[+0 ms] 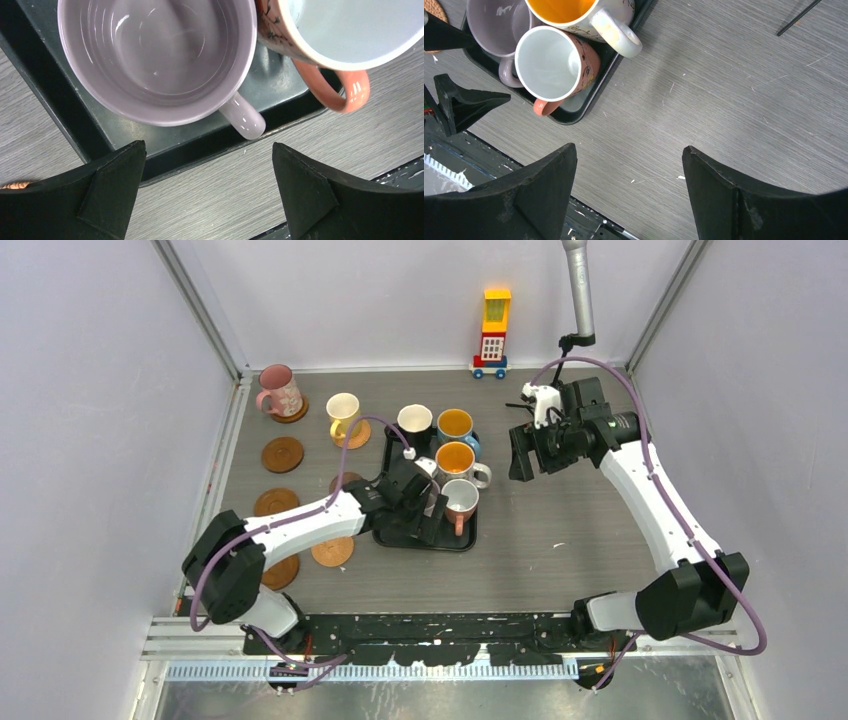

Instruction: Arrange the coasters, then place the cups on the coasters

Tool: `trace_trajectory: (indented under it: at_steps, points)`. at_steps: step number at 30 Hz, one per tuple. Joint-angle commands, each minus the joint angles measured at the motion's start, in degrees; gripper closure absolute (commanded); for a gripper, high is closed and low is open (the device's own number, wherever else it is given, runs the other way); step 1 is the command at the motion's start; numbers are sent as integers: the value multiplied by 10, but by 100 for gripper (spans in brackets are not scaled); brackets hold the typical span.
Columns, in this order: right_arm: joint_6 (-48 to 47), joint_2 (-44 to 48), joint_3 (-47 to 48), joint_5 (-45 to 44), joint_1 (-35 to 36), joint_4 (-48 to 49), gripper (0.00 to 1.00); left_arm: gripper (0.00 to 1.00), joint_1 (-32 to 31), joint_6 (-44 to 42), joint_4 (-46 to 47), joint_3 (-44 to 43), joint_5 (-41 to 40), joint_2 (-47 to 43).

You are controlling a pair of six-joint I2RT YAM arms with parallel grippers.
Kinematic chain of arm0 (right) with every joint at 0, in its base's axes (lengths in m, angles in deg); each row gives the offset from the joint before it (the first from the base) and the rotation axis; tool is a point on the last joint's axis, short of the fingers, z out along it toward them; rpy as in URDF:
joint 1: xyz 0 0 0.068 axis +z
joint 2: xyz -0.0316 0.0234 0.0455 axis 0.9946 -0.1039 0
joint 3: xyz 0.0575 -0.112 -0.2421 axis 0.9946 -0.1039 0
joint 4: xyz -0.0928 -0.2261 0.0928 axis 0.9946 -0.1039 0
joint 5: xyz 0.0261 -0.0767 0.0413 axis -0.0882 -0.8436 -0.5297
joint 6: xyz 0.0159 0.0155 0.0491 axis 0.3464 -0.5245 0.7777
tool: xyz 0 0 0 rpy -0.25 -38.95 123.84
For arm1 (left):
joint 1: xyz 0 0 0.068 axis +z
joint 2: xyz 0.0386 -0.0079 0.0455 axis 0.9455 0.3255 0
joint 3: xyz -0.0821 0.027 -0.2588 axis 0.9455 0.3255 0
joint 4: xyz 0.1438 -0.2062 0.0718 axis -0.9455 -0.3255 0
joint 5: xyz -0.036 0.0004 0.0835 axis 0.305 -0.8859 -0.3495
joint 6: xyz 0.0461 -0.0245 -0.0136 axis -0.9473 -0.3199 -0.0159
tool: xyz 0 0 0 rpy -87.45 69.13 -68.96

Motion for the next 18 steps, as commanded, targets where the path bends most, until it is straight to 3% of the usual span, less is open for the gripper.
trace_trajectory:
  at_steps: [1,10,14,18]
  points:
    - [5,32,-8,3,-3,6,18,0,-4,38,20,-29,-26,8]
    - [7,34,-8,3,-5,5,18,0,3,29,-17,-62,-137,50]
    - [7,36,-10,5,-7,6,19,1,51,15,-26,-54,-136,42]
    - [7,35,-9,9,-7,6,18,11,89,-26,-7,-35,-103,32]
